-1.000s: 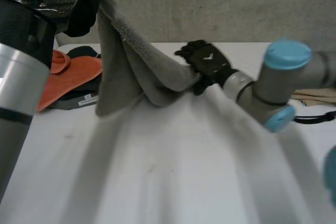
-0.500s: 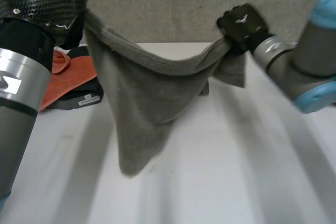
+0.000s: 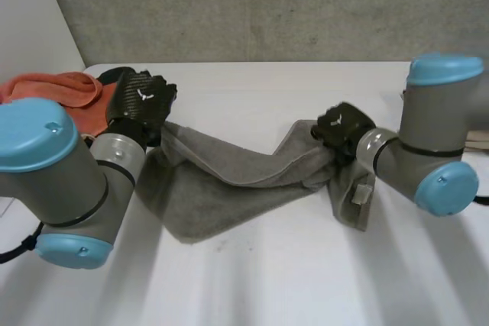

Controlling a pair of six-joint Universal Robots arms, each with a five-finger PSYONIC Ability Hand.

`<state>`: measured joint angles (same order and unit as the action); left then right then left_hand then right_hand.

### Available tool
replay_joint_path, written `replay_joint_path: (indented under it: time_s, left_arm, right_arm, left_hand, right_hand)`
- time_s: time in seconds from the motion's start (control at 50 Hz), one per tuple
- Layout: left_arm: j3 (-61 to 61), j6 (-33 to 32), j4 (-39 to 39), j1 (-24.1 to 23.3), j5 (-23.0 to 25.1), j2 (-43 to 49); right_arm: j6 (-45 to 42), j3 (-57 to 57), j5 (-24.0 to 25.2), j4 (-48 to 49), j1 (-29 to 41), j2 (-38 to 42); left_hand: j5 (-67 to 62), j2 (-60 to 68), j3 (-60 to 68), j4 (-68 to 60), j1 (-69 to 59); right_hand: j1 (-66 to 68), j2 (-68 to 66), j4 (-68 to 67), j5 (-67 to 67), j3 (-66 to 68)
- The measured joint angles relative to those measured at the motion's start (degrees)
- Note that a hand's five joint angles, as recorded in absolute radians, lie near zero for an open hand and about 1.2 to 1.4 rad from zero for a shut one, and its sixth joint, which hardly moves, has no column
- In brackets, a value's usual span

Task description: Fold the laundry.

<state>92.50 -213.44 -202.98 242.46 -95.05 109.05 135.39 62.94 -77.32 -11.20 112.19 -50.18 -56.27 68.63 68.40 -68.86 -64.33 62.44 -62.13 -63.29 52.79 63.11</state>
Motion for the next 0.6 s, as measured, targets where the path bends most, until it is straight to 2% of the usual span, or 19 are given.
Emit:
replay_joint_path:
  time_s: [0.04,0.18,0.32,0.4,0.5,0.6]
  left_arm:
    - [-0.33,0.08,0.02,-0.19,-0.69,0.89]
    - [-0.55,0.15,0.04,-0.15,-1.43,1.24]
    - [-0.40,0.15,0.04,0.07,-1.34,0.92]
    - [-0.26,0.14,0.04,0.20,-1.29,0.65]
    - [-0.03,0.15,0.10,0.29,-1.27,0.26]
    - [0.21,0.25,0.17,0.27,-1.29,-0.09]
  right_arm:
    - [1.17,0.36,-1.22,0.05,-0.18,1.40]
    - [11.45,3.97,-4.81,-0.02,-1.22,-0.05]
    - [22.55,10.08,-6.67,-0.14,-3.83,-6.43]
    - [32.07,16.59,-6.85,-0.02,-7.29,-11.33]
    - [40.93,21.66,-5.95,0.30,-9.91,-12.71]
    - [46.12,24.14,-4.01,1.78,-11.19,-12.61]
  left_hand:
    - [0.00,0.00,0.00,0.00,0.00]
    - [0.00,0.00,0.00,0.00,0.00]
    - [0.00,0.00,0.00,0.00,0.00]
    - [0.00,0.00,0.00,0.00,0.00]
    - [0.00,0.00,0.00,0.00,0.00]
    - [0.00,0.00,0.00,0.00,0.00]
  right_hand:
    - [-13.02,13.68,13.56,-13.45,-13.47]
    - [-31.65,32.56,33.74,-34.39,-33.53]
    - [-35.08,35.30,37.50,-38.10,-36.60]
    - [-35.08,35.30,37.69,-38.35,-36.60]
    - [-35.07,35.27,37.46,-37.52,-36.54]
    - [-34.86,35.14,34.95,-34.06,-35.27]
